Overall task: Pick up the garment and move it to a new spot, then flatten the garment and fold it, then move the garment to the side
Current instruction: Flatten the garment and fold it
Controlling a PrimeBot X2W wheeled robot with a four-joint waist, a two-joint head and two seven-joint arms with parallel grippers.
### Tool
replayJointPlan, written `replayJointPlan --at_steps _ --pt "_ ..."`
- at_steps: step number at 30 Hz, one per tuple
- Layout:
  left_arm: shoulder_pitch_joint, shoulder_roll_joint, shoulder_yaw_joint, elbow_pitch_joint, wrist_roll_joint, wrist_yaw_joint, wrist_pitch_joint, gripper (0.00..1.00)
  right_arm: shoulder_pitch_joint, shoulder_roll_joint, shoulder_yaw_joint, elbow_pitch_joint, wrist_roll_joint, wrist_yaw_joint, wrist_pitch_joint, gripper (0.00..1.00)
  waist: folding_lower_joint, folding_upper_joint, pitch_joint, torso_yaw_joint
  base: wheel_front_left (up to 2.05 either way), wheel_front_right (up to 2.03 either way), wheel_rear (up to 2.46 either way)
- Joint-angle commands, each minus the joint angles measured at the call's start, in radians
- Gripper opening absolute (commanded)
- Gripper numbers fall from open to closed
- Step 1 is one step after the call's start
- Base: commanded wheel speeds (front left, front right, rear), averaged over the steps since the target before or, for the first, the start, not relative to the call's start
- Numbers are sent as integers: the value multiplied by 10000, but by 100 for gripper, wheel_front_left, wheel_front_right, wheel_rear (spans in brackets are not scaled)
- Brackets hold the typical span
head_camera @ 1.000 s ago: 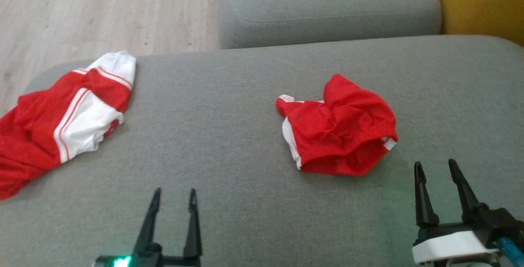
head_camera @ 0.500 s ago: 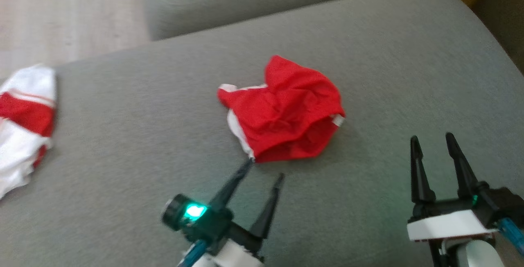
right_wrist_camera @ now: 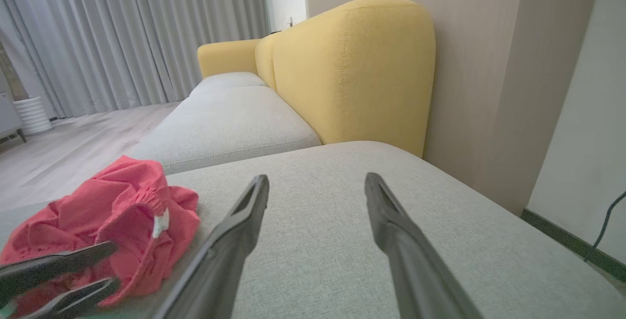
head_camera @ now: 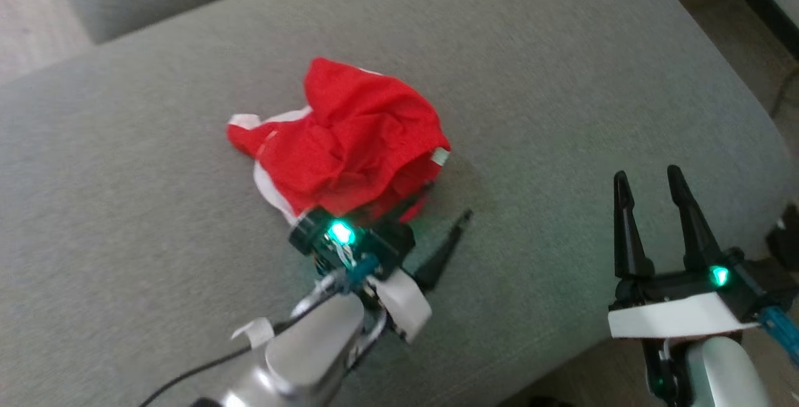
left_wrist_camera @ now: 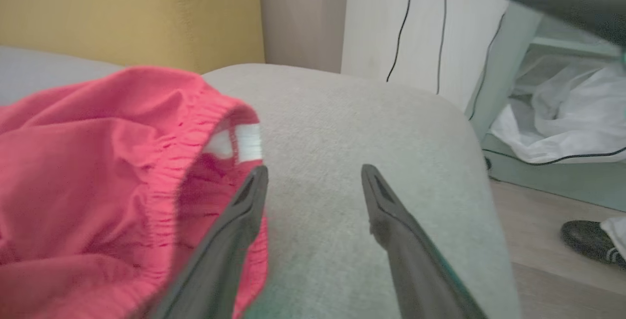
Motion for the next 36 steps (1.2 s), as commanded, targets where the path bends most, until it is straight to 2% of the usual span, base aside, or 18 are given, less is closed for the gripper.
replayJointPlan --at_steps 1,6,9,15,33,34,35,36 --pt "-533 -1 74 56 -169 295 2 100 -330 -85 249 -376 96 75 -53 100 -1 0 418 -384 0 0 0" --pt "-1451 -1 -218 1002 -735 932 -186 100 -422 -85 365 -386 161 75 -53 100 -1 0 705 -539 0 0 0" --pt "-1758 -1 -249 1297 -996 1040 -308 100 -460 -85 377 -395 187 75 -53 100 -1 0 802 -558 0 0 0" --pt "-2606 -1 -579 2069 -1525 1555 -580 100 -590 -85 441 -352 178 75 -53 100 -1 0 963 -537 0 0 0" --pt "-3384 -1 -1741 2533 -3074 2258 -781 100 -582 -85 849 -237 223 75 -53 100 -1 0 762 -968 0 0 0" --pt "-3465 -1 -1825 2663 -3078 2322 -800 33 -574 -85 855 -255 231 75 -53 100 -1 0 742 -1005 0 0 0" --pt "-3485 -1 -1818 2664 -3123 2314 -810 0 -567 -85 854 -262 231 75 -53 100 -1 0 733 -1011 0 0 0" --pt "-3510 -1 -1854 2614 -3149 2190 -818 0 -556 -85 845 -268 232 75 -53 100 -1 0 720 -1010 0 0 0"
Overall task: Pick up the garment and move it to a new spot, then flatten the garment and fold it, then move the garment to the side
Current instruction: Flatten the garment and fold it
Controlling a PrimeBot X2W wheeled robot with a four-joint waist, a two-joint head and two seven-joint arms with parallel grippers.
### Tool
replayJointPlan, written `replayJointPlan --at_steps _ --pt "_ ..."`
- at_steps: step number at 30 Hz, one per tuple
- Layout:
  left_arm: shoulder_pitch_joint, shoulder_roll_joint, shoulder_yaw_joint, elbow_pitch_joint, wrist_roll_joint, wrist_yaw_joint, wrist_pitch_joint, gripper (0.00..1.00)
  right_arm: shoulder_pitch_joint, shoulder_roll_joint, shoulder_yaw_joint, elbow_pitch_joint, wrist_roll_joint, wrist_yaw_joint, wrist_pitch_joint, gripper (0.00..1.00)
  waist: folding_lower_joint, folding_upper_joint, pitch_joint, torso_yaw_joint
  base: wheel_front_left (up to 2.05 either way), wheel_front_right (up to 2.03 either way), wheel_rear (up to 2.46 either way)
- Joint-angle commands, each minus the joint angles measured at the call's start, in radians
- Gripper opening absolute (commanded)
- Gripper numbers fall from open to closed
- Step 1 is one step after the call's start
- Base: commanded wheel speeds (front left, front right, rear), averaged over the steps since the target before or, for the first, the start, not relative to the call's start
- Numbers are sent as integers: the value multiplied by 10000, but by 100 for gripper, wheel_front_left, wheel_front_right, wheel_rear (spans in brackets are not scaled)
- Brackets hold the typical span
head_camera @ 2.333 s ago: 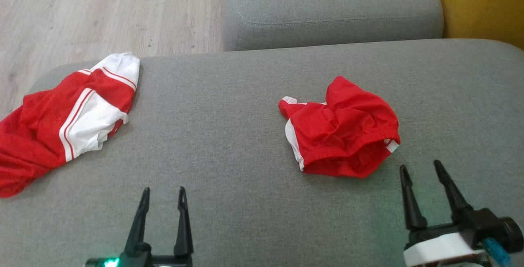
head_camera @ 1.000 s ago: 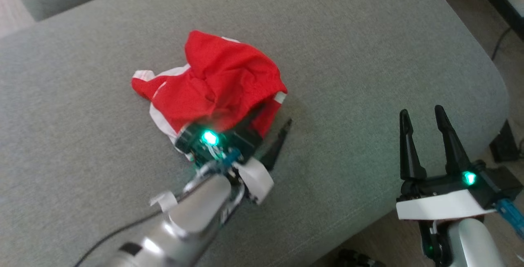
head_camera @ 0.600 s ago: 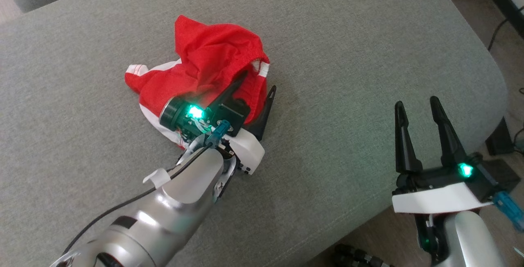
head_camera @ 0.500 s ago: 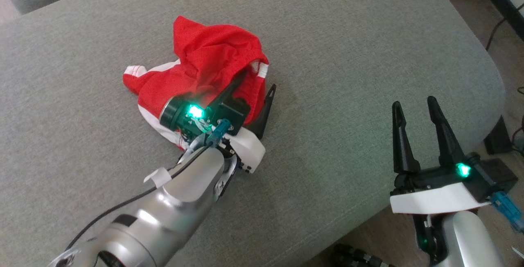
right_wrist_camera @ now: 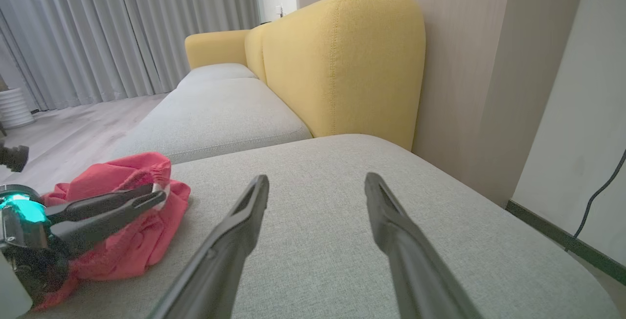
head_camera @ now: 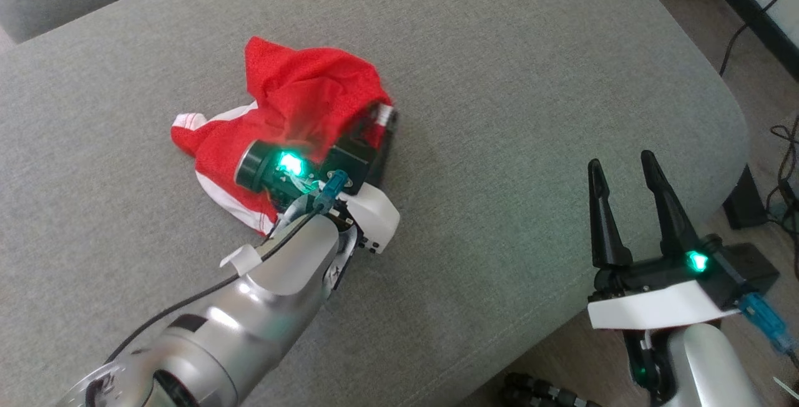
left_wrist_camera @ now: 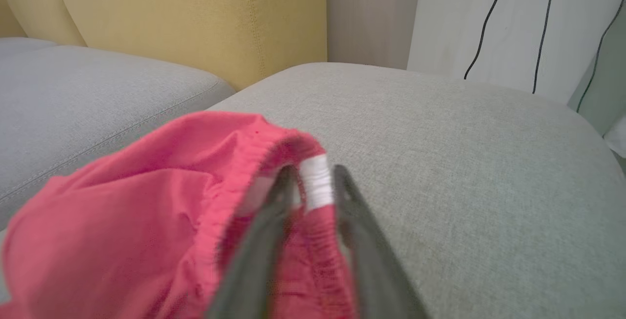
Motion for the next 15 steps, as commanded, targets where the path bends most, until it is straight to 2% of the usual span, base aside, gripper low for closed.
replayJointPlan --at_steps 1,7,11,15 --pt "-571 10 71 -342 -74 -339 -123 0 -92 -85 181 -318 62 75 -53 100 0 0 -44 15 0 0 0" --pt "-730 10 340 -1170 -146 -1482 -132 0 39 -85 215 -254 59 75 -53 100 0 0 -488 160 0 0 0" --pt "-1398 10 525 -1860 -267 -2330 -133 0 183 -85 197 -247 -24 75 -53 100 0 0 -1000 413 0 0 0" --pt "-2277 10 895 -2459 -308 -2637 -134 0 321 -85 138 -249 -114 75 -53 100 0 0 -1370 695 0 0 0"
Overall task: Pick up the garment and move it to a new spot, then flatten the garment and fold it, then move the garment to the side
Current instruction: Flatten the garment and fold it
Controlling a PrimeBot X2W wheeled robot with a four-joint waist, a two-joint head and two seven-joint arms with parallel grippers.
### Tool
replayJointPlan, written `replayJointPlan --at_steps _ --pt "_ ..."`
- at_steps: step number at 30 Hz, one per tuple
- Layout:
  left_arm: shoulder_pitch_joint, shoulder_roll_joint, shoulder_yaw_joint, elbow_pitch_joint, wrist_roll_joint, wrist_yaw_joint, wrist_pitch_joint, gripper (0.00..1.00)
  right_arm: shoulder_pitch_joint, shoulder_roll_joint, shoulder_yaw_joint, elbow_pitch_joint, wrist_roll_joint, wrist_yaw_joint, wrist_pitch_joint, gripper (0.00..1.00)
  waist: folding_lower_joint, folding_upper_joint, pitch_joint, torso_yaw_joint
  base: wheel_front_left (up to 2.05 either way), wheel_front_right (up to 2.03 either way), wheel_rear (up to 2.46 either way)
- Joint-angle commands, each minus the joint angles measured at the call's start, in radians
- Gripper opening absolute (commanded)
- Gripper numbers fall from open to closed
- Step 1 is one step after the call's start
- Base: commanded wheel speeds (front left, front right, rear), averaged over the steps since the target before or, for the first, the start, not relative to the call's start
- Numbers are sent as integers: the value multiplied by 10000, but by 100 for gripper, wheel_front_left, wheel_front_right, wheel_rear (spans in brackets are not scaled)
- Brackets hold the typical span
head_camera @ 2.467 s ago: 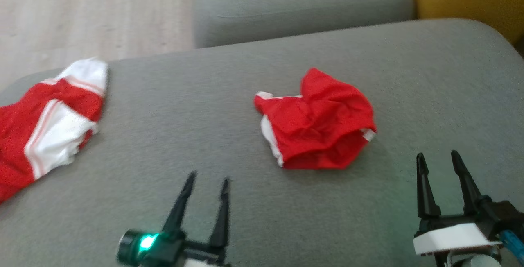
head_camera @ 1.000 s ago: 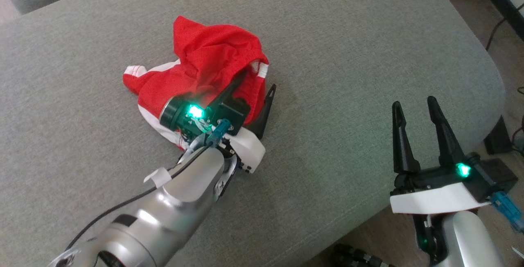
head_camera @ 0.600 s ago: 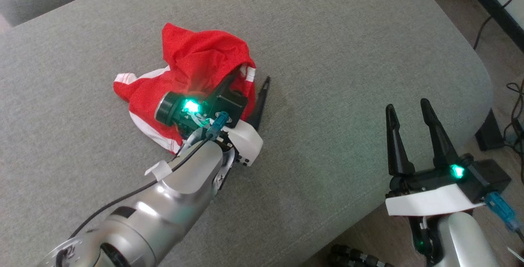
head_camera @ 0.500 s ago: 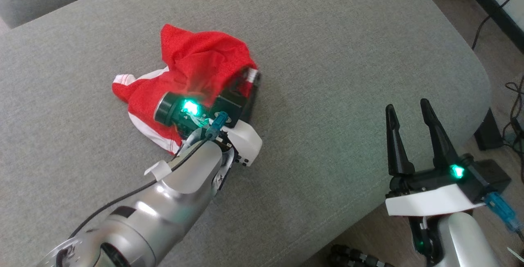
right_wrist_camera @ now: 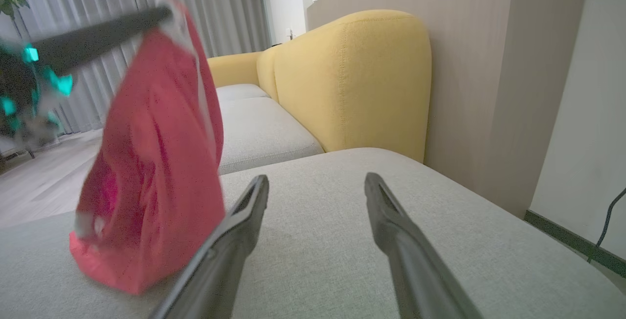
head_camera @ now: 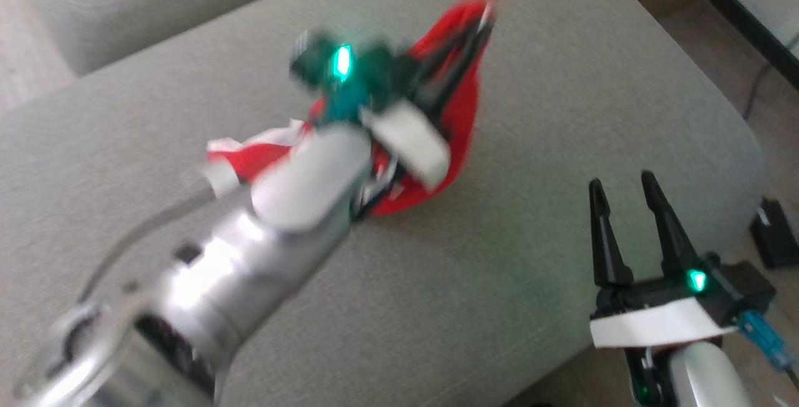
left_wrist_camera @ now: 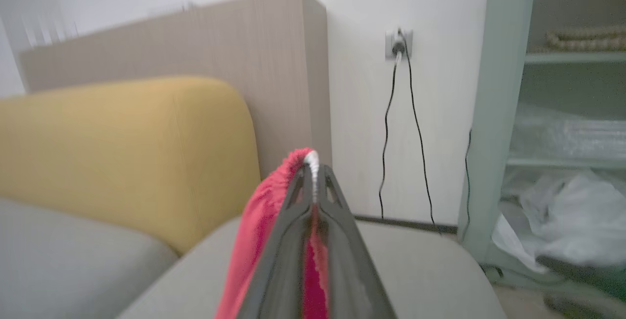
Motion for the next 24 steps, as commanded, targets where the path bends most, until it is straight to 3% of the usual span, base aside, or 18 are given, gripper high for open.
replayJointPlan --at_steps 1,4,7,13,18,24 --pt "-797 35 476 -367 -79 -11 -120 0 -93 -81 167 -282 -90 75 -53 100 1 0 -301 317 0 0 0" --pt "-1416 98 1037 -874 -279 -219 -121 0 31 -81 52 -333 -124 75 -53 100 1 0 -546 697 0 0 0" --pt "-1347 522 1442 -1337 -874 -380 -35 0 96 -81 -72 -414 -137 75 -53 100 1 0 -627 1125 0 0 0" --pt "1016 2168 1604 -2023 -2663 -541 906 0 110 -81 -212 -514 -220 75 -53 100 1 0 -278 2074 0 0 0" --pt "2991 3690 1662 -2397 -3275 -562 755 0 20 -81 -319 -300 29 75 -53 100 1 0 222 2788 0 0 0" --pt "3833 4414 1651 -2676 -3159 -531 383 0 -512 -86 379 1160 1363 75 -53 100 1 0 692 3730 0 0 0"
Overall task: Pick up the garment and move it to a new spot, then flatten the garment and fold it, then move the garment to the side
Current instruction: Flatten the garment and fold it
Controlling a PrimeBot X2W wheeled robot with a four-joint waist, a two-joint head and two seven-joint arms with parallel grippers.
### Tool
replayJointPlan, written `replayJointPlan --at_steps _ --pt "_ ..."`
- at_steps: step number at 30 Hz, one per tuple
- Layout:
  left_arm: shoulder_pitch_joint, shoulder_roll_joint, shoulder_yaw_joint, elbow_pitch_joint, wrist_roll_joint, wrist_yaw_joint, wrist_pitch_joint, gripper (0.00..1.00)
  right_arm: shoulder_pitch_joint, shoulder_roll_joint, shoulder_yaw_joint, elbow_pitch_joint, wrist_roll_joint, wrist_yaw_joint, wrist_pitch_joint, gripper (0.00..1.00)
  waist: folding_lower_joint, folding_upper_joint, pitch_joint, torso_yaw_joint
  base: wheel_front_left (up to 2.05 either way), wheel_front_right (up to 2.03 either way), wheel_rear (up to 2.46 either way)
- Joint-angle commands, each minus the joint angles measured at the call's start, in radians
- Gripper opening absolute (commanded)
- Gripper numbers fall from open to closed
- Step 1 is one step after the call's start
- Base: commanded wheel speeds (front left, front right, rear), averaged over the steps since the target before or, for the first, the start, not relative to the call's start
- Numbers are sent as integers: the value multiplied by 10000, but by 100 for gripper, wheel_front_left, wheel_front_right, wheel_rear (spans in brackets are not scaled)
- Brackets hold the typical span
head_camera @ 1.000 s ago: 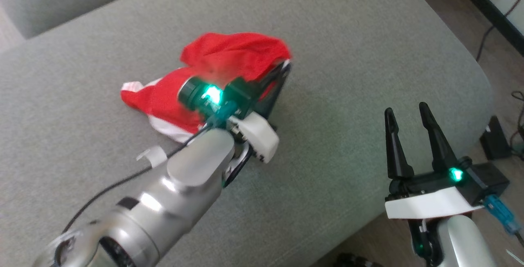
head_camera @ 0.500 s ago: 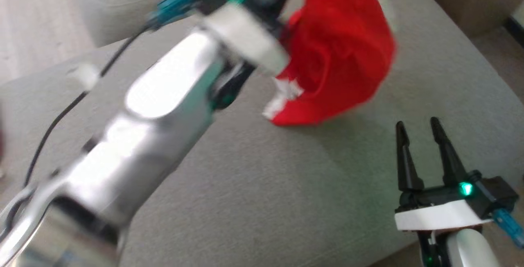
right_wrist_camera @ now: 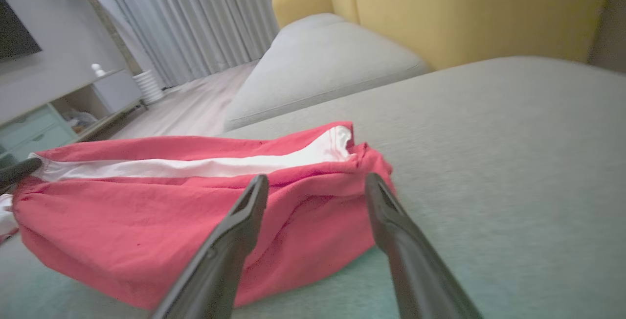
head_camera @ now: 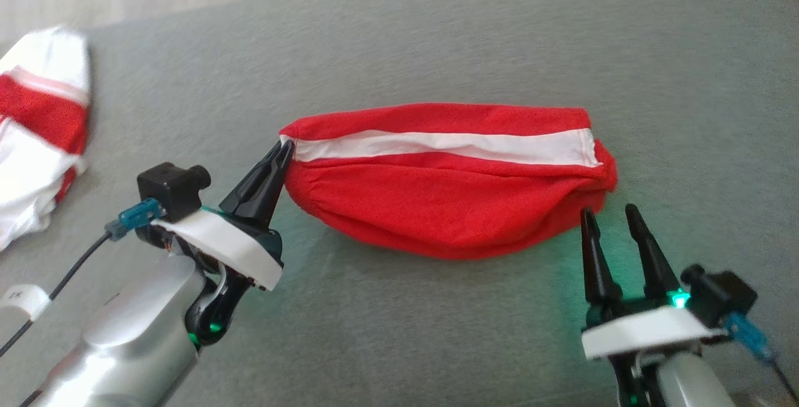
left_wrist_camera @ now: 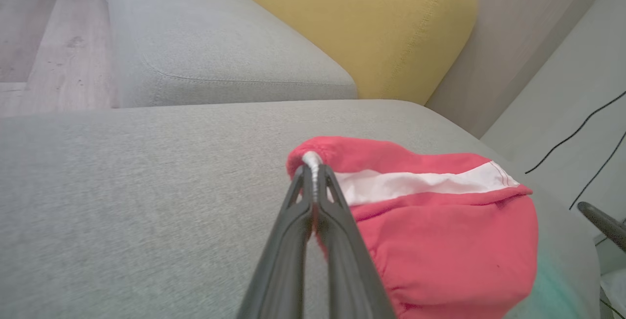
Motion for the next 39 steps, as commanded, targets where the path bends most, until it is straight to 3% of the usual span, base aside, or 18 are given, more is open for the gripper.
replayJointPlan --at_steps 1,8,11,19,20,22,23,24,25,32,37,39 --pt "-396 356 453 -353 50 -12 -174 0 -787 -148 349 -6 541 75 -55 100 0 0 464 643 0 0 0" --pt "-640 92 457 -615 182 -45 -418 0 -2551 -1668 1362 1383 2436 75 26 100 0 0 844 1273 0 0 0" --pt "-743 -34 410 -587 265 -53 -471 0 -3228 -2341 1954 1979 3175 75 804 100 0 0 869 1398 0 0 0" --pt "-867 -284 365 -488 318 -66 -562 0 -3789 -3332 3267 1880 4567 75 2077 100 0 0 841 1622 0 0 0" --pt "-883 -303 347 -483 329 -67 -569 0 -3816 -3434 3367 1819 4696 75 2114 91 0 0 846 1648 0 0 0" --pt "-923 -333 295 -490 343 -69 -581 0 -3874 -3629 3565 1708 4829 75 2134 48 0 0 858 1702 0 0 0" --pt "-955 -329 256 -502 370 -69 -586 0 -3911 -3718 3642 1659 4818 75 2095 39 0 0 866 1726 0 0 0" --pt "-990 -320 214 -520 400 -70 -591 0 -3944 -3789 3687 1623 4804 75 2043 10 0 0 871 1746 0 0 0" --pt "-1039 -307 179 -547 436 -70 -596 0 -3989 -3866 3709 1569 4757 75 1935 0 0 0 874 1762 0 0 0" --pt "-2071 -348 576 -912 1358 -71 -627 0 -4809 -4244 3113 1076 4511 75 880 0 0 0 1097 1594 0 0 0" --pt "-3846 -499 978 -905 1806 -72 -629 0 -6877 -4731 2484 836 4256 75 518 0 0 0 1622 895 0 0 0" --pt "-4706 -821 1618 -904 1766 -72 -630 0 -7841 -4922 2192 928 4206 75 412 0 0 0 1885 662 0 0 0"
